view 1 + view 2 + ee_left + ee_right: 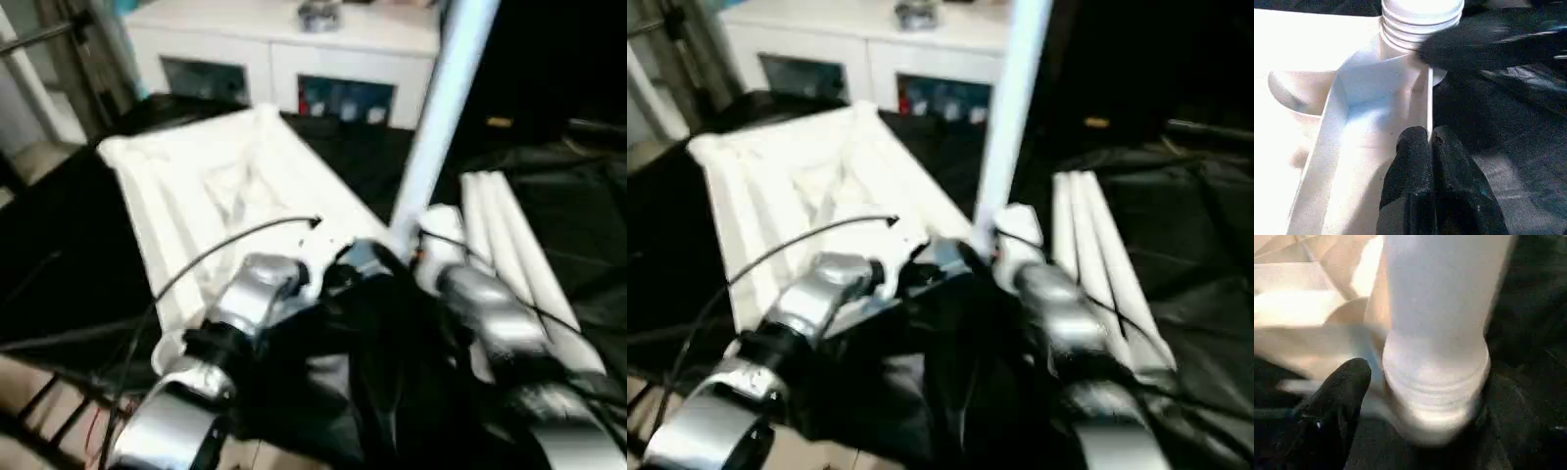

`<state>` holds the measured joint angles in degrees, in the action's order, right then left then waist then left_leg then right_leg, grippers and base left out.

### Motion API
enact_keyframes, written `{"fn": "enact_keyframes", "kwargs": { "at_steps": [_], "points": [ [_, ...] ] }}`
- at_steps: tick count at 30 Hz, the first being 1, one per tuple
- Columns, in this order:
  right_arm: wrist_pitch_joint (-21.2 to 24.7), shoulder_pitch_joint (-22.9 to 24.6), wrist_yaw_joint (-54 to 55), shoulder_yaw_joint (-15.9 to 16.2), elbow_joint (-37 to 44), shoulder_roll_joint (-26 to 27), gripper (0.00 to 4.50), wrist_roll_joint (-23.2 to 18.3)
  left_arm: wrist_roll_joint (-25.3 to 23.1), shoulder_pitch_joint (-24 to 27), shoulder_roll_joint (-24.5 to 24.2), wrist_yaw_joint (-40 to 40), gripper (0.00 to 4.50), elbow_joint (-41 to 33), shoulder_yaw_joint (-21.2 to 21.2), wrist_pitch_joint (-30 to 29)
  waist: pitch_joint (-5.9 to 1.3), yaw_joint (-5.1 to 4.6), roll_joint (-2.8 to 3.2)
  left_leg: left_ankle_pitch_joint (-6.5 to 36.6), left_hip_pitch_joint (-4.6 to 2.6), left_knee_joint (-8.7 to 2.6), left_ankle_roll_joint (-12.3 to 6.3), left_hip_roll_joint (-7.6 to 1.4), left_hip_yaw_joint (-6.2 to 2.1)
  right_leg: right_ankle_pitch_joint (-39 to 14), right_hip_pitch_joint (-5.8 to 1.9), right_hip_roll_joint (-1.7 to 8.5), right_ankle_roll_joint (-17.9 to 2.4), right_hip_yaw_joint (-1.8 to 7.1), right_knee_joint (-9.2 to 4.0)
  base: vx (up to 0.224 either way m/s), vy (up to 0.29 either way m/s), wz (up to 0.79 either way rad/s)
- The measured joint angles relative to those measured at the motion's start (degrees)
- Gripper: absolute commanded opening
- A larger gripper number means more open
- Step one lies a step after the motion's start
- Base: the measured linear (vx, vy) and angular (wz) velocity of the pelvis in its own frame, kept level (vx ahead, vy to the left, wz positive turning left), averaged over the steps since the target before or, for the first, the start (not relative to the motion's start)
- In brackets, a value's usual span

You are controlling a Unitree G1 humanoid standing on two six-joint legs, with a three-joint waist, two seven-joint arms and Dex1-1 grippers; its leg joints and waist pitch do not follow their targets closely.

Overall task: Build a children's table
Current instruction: Rotate leg to tighten, then rotate table base

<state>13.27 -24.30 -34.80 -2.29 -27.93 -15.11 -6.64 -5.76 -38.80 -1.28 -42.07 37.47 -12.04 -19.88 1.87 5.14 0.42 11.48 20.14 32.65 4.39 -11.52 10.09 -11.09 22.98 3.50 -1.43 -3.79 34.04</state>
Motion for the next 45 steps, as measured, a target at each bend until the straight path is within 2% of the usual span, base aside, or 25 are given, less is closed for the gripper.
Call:
{"fn": "enact_keyframes", "kwargs": {
  "at_steps": [3,6,11,14,16,17,20,24,27,31,32,34,36,38,41,45],
  "points": [
    [2.7,4.1,-2.2,1.6,7.0,-1.8,3.90,0.0,1.8,0.6,0.7,0.4,0.66,-0.5,1.1,2.7,0.31,0.02,-0.47,0.0,0.04,0.00,-0.01,-0.10,-0.06,0.0,0.06,-0.08,0.0,-0.08,0.04,0.000,0.000,0.00],
    [4.4,5.3,-2.7,2.4,10.1,-2.1,3.90,-0.1,2.2,0.7,1.0,1.1,1.05,-1.5,1.2,4.8,0.54,-0.20,-0.65,0.0,0.05,0.01,-0.01,-0.10,-0.04,0.0,0.08,-0.08,0.0,-0.07,0.05,0.000,0.000,0.00],
    [11.3,7.2,-2.7,2.9,18.6,-3.0,3.90,-1.5,2.7,0.9,-0.5,3.3,1.09,-5.1,3.0,6.9,0.87,-0.44,-0.49,0.0,0.04,0.01,0.00,-0.11,-0.05,0.0,0.13,-0.08,0.0,-0.06,0.06,0.000,0.000,0.00],
    [13.3,7.3,-2.4,4.4,19.7,-2.3,3.90,-1.5,1.3,1.2,-6.1,7.3,1.09,-9.8,5.1,4.8,0.92,-0.84,-0.40,0.0,0.02,0.00,0.02,-0.23,-0.05,0.0,0.13,-0.20,0.0,-0.09,0.18,0.000,0.000,0.00],
    [13.5,6.5,-0.6,6.0,17.8,0.4,3.90,-0.1,-1.2,1.7,-13.0,10.1,1.09,-13.8,7.9,1.7,0.95,-1.95,-0.37,-0.1,-0.03,-0.01,0.10,-0.31,-0.06,0.0,0.21,-0.28,-0.1,-0.10,0.36,0.000,0.000,0.00],
    [13.6,6.5,-0.1,6.5,17.1,1.0,3.90,0.3,-2.0,1.7,-15.1,10.8,1.09,-14.9,9.7,0.6,0.99,-2.02,-0.33,-0.1,0.00,-0.01,0.16,-0.30,-0.09,-0.1,0.22,-0.28,-0.1,-0.12,0.37,0.000,0.000,0.00],
    [14.6,5.9,2.0,7.1,14.9,2.2,3.90,1.0,-4.6,3.2,-20.3,12.3,1.09,-19.2,12.9,-2.8,1.03,-1.48,-0.26,-0.1,-0.09,0.05,0.24,-0.24,-0.14,-0.1,0.22,-0.22,-0.1,-0.12,0.34,0.000,0.000,0.00],
    [15.8,2.8,4.9,8.4,11.4,4.3,3.90,2.2,-10.0,10.1,-28.2,12.4,1.09,-24.4,13.7,-8.9,1.11,-1.69,-0.37,-0.1,-0.05,0.17,0.26,-0.22,-0.14,0.0,0.22,-0.19,-0.1,-0.09,0.38,0.000,0.000,0.00],
    [16.2,1.4,6.2,8.4,9.8,4.8,3.90,2.8,-10.4,13.2,-29.9,12.5,1.09,-25.8,14.4,-12.2,1.12,-1.43,-0.39,-0.2,-0.04,0.21,0.31,-0.22,-0.19,0.0,0.22,-0.19,-0.1,-0.10,0.45,0.000,0.000,0.00],
    [15.9,-0.5,7.5,8.5,6.8,6.0,3.90,3.0,-10.3,14.8,-30.5,12.1,0.92,-27.2,13.4,-15.4,1.14,-0.90,-0.42,-0.1,-0.06,0.41,0.69,-0.23,-0.22,0.0,0.22,-0.19,-0.1,-0.07,0.76,0.000,0.000,0.00],
    [15.6,-0.9,7.6,8.5,6.0,6.3,3.90,3.0,-10.3,15.2,-30.8,11.4,0.67,-27.6,13.0,-15.9,1.16,-0.88,-0.38,-0.1,-0.08,0.48,0.70,-0.24,-0.22,0.0,0.22,-0.19,-0.1,-0.06,0.83,0.000,0.000,0.00],
    [14.8,-1.7,8.1,8.5,4.3,6.9,3.60,3.0,-10.4,16.3,-31.7,9.4,0.56,-28.2,11.3,-17.2,1.21,-0.99,-0.30,-0.1,-0.13,0.52,0.75,-0.24,-0.22,0.0,0.21,-0.19,-0.1,-0.03,0.94,0.000,0.000,0.00],
    [14.1,-2.8,8.2,8.8,2.5,6.9,3.50,3.6,-9.8,17.4,-31.8,6.7,0.43,-28.8,10.0,-17.8,1.23,-1.07,-0.26,-0.2,-0.13,0.52,0.87,-0.25,-0.26,0.0,0.21,-0.19,-0.2,-0.04,1.00,0.000,0.000,0.00],
    [13.6,-3.1,8.3,9.0,1.8,6.9,3.16,4.1,-9.1,18.0,-31.7,4.8,0.12,-29.4,8.8,-18.2,1.23,-1.08,-0.26,-0.2,-0.12,0.52,0.91,-0.25,-0.28,0.0,0.21,-0.21,-0.2,-0.05,1.03,0.000,0.000,0.00],
    [12.5,-4.6,8.3,9.0,-0.8,7.2,3.06,4.1,-7.9,18.7,-32.9,0.8,0.04,-30.8,6.2,-19.8,1.24,-1.43,-0.25,-0.2,-0.11,0.52,0.96,-0.25,-0.29,0.0,0.20,-0.21,-0.2,-0.05,1.08,0.000,0.000,0.00],
    [10.3,-6.4,8.3,8.9,-4.5,7.5,2.68,4.2,-5.5,20.3,-35.2,-5.4,0.00,-34.1,3.8,-21.8,1.24,-1.61,-0.23,-0.2,-0.11,0.53,0.96,-0.25,-0.30,0.0,0.20,-0.21,-0.2,-0.06,1.10,0.000,0.000,0.00]
  ]
}}
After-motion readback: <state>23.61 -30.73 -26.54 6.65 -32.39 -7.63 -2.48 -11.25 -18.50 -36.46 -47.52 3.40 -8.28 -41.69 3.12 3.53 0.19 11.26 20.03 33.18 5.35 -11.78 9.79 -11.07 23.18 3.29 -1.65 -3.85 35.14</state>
